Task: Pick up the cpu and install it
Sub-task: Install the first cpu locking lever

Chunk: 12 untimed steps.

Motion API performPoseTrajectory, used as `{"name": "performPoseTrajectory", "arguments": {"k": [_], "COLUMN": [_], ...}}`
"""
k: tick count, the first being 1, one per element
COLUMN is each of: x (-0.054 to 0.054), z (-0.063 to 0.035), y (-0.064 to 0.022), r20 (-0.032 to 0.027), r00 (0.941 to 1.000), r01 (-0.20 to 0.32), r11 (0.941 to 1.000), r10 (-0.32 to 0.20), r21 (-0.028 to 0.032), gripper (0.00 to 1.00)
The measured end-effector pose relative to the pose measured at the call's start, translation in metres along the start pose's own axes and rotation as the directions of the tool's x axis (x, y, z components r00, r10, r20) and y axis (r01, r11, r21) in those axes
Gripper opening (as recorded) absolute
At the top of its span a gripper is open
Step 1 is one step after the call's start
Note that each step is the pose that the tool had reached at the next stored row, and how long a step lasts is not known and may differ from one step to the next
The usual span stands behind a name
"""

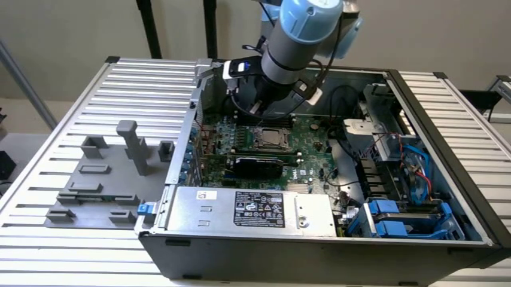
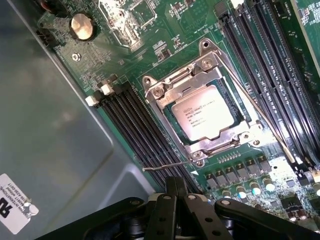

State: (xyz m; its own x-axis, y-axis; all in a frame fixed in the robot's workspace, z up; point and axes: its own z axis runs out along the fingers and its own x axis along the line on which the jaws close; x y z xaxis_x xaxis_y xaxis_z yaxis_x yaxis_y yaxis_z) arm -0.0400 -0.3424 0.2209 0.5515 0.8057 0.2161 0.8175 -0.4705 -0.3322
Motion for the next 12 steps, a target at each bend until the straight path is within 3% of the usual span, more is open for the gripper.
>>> {"name": "performPoseTrajectory", "arguments": {"k": [5, 12], "x": [-0.001, -0.002], "z": [0.0045, 0.0152], "y": [0.0016, 0.0042], "r20": [0.0047, 0.0102], "r00": [1.0000, 0.9999], "r01": [0.005, 0.009], "r11": [0.9999, 0.9997], "r10": [-0.005, -0.009], "r21": [-0.0146, -0.0204], "gripper": [0.11, 0.11]}}
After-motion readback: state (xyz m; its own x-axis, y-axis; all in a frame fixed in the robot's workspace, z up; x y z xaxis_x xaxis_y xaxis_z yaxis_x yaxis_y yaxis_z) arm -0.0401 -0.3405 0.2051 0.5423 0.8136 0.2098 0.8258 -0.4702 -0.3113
